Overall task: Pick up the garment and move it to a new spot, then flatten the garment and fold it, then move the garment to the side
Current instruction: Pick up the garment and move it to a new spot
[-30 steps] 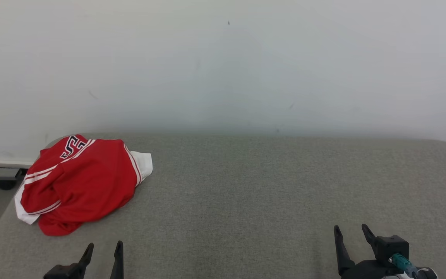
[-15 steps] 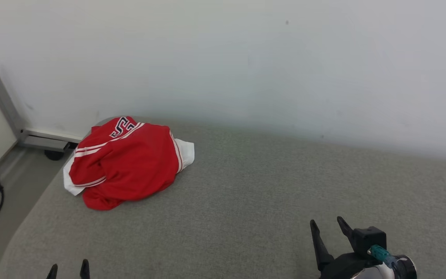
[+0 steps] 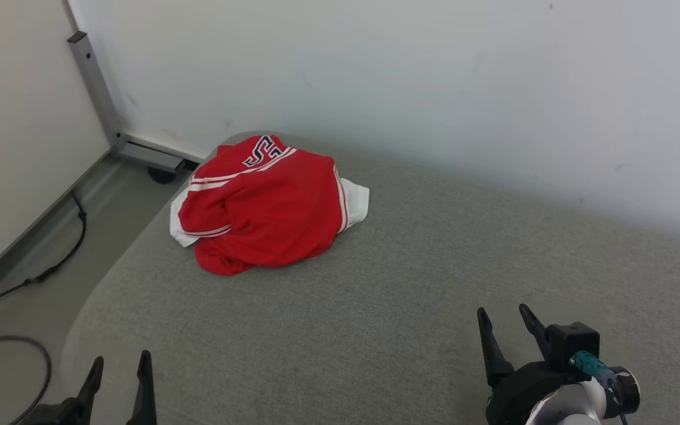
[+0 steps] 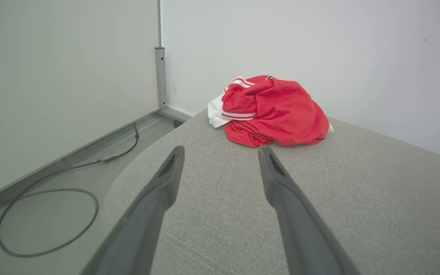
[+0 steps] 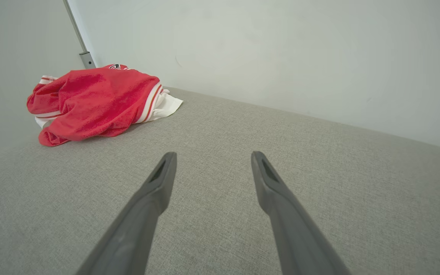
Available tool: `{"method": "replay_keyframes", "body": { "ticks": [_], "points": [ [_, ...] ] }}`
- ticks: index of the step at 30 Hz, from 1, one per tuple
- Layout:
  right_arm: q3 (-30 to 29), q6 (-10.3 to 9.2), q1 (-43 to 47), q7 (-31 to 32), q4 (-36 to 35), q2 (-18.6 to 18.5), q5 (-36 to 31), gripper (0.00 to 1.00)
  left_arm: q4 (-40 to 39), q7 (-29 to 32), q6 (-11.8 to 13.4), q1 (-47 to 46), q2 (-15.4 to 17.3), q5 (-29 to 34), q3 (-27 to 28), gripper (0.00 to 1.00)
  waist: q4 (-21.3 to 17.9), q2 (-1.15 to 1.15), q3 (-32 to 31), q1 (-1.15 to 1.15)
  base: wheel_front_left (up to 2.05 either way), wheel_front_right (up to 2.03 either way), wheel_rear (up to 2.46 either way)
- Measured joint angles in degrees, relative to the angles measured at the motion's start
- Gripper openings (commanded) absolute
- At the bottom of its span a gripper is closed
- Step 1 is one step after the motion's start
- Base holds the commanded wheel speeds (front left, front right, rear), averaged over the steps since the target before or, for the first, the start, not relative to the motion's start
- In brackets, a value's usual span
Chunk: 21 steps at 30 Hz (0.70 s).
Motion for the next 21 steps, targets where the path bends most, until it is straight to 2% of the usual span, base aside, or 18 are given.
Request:
{"method": "replay_keyframes", "body": {
  "ticks": [5, 10, 17, 21],
  "points": [
    [-0.1, -0.01, -1.1, -0.1, -0.1, 0.0, 0.0, 1.00, 0.6, 1.2, -0.2, -1.6, -0.3, -0.1, -0.8, 1.00, 3.5, 0.00, 1.9, 0.00, 0.00, 0.00, 0.00],
    [-0.5, -0.07, -0.6, -0.4, -1.0, -0.3, 0.0, 1.00, 2.5, 3.5, -2.9, -7.7, -0.8, -0.1, -3.5, 1.00, 5.2, 0.00, 3.4, 0.00, 0.00, 0.00, 0.00],
    [-0.5, -0.51, 2.7, -0.4, -4.0, -0.9, -0.4, 1.00, 9.4, 9.5, -7.1, -18.4, -3.1, -1.3, -6.6, 1.00, 6.1, 0.00, 5.0, 0.00, 0.00, 0.00, 0.00],
    [0.5, -0.51, 2.9, 0.4, -7.3, -1.3, -2.0, 1.00, 13.7, 13.3, -7.7, -22.4, -3.1, -3.8, -5.2, 1.00, 5.3, 0.00, 6.4, 0.00, 0.00, 0.00, 0.00]
  ]
}}
